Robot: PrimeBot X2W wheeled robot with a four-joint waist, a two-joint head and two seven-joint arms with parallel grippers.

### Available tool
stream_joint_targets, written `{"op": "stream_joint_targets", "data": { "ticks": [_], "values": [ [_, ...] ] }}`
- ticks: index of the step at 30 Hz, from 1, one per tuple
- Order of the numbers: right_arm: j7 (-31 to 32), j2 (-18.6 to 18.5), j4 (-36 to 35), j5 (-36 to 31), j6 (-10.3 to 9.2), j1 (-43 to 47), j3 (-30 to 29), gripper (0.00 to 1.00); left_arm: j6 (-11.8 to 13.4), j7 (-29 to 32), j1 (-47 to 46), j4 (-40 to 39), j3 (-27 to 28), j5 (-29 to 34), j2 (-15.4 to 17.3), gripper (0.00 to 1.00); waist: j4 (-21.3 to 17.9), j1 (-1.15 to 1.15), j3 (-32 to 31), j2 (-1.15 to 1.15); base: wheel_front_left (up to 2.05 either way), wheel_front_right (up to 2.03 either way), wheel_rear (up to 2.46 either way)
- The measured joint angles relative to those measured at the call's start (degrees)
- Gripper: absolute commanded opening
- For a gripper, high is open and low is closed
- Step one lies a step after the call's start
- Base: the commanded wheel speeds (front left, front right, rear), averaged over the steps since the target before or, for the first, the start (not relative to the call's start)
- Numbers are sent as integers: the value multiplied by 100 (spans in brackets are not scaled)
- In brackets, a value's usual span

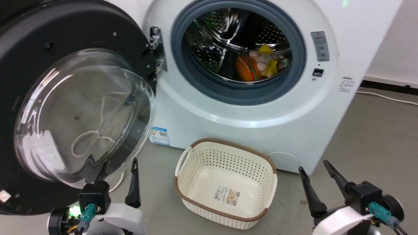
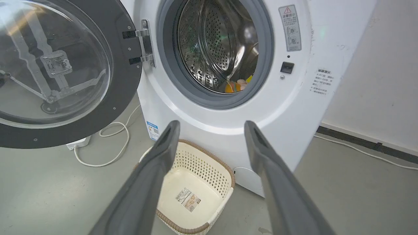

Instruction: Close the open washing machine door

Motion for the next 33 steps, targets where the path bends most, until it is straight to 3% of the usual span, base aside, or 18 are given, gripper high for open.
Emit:
{"op": "stream_joint_targets", "data": {
  "ticks": [33],
  "values": [
    [-399,1,620,394,0,-426,665,100,218,-401,201,-87,170,-151,-1,100,806,0,46,0,-1,-1,-1]
  ]
}}
